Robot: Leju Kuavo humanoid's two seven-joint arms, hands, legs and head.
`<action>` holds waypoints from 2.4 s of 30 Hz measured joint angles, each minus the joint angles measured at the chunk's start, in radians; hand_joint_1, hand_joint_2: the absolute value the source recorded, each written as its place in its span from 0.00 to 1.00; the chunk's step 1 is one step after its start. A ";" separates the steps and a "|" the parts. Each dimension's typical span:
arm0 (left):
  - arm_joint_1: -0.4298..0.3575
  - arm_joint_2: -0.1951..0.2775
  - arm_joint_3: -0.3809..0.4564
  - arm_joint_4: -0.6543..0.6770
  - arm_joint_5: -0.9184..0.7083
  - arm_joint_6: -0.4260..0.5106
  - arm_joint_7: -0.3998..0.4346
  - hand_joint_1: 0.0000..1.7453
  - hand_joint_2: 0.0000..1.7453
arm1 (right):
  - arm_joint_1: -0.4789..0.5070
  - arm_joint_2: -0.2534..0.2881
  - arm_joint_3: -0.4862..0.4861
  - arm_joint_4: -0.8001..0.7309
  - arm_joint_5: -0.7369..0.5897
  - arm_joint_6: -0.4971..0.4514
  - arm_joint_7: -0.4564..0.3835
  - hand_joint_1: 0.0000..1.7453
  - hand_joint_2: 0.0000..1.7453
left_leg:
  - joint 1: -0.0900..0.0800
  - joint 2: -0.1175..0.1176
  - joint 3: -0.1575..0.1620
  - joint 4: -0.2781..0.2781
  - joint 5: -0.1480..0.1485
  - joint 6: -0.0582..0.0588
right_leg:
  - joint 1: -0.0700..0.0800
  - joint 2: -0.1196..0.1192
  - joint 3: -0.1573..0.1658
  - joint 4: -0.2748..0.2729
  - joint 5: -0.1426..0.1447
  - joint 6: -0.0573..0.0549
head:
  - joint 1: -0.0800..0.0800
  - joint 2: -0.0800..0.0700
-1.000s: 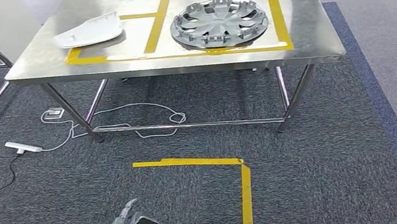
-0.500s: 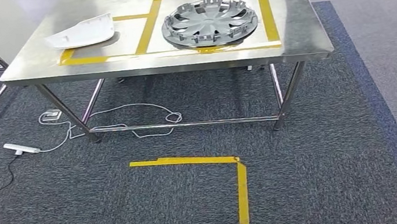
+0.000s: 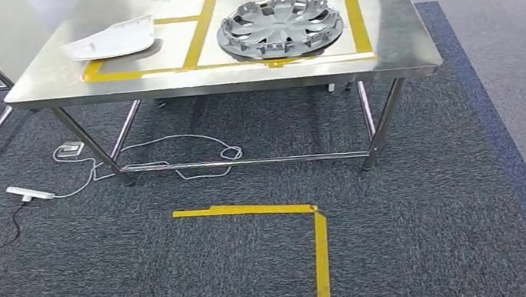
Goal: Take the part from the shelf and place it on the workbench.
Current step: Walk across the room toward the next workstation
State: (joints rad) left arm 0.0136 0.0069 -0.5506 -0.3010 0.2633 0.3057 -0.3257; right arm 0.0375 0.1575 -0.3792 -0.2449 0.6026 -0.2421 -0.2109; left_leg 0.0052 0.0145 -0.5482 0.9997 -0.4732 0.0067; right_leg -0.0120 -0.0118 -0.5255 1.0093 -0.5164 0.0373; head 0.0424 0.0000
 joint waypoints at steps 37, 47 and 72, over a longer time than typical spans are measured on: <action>-0.014 -0.087 0.120 0.210 0.033 0.180 -0.018 0.00 0.00 | 0.210 0.113 -0.064 -0.457 0.134 0.180 0.243 0.00 0.00 | 0.005 0.011 -0.013 0.095 -0.096 -0.031 | 0.009 0.001 0.003 -0.021 0.018 -0.050 | 0.000 0.000; -0.015 -0.086 0.110 0.226 0.030 0.181 -0.024 0.00 0.00 | 0.209 0.116 -0.073 -0.459 0.139 0.183 0.244 0.00 0.00 | 0.004 -0.019 -0.013 0.110 -0.041 -0.016 | 0.018 0.057 0.004 -0.018 0.021 -0.055 | -0.003 0.000; -0.040 -0.096 0.091 0.273 0.042 0.173 -0.043 0.00 0.00 | 0.178 0.121 -0.140 -0.435 0.197 0.191 0.209 0.00 0.00 | 0.003 0.003 -0.046 0.181 -0.140 -0.027 | 0.011 0.014 0.014 -0.037 0.023 -0.054 | -0.002 0.000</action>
State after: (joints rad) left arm -0.0261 -0.0894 -0.4592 -0.0280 0.3055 0.4785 -0.3685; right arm 0.2156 0.2783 -0.5196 -0.6799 0.7996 -0.0508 -0.0023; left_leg 0.0084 0.0173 -0.5945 1.1804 -0.6137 -0.0205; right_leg -0.0012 0.0021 -0.5111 0.9724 -0.4929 -0.0165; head 0.0406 0.0000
